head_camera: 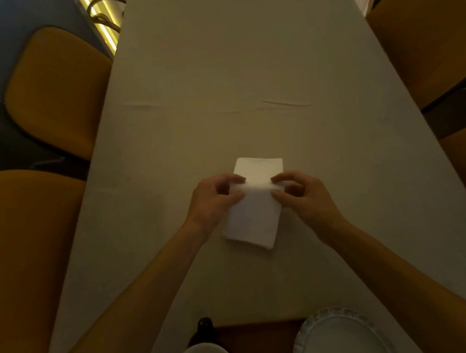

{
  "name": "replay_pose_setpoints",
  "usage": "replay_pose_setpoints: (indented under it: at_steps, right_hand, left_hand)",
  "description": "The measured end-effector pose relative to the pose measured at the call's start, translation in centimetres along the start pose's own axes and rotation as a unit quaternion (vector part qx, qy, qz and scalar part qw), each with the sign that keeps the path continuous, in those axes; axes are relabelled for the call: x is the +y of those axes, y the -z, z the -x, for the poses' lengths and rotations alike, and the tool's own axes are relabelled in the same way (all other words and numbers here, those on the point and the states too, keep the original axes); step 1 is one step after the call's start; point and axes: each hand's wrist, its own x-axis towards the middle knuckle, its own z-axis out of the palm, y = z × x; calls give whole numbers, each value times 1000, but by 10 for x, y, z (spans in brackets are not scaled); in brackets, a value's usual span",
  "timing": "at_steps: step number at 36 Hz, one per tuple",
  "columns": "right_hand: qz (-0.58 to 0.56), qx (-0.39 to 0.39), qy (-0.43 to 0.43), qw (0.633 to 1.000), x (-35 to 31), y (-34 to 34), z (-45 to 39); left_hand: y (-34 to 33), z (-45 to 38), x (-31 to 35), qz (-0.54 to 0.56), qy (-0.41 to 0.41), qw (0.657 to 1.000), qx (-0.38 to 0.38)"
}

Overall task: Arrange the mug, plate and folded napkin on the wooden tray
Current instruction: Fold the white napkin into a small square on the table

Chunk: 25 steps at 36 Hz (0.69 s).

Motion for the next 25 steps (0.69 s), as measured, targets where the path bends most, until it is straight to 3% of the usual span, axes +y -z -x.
replay_pose_setpoints:
  at_steps: [6,14,21,25]
  right_hand:
    - [35,13,31,999,-6,2,-8]
    - [174,70,110,976,-21,-1,-11]
    - [223,59,146,962,-27,2,-9]
    - [195,34,107,974,-26,2,-7]
  left_hand:
    - [2,0,6,-40,-60,994,82]
    - [-4,7,12,-144,-117,969,163]
    - [-5,15,21,-214,-144,946,198]
    - [-7,18,22,-166,-126,960,186]
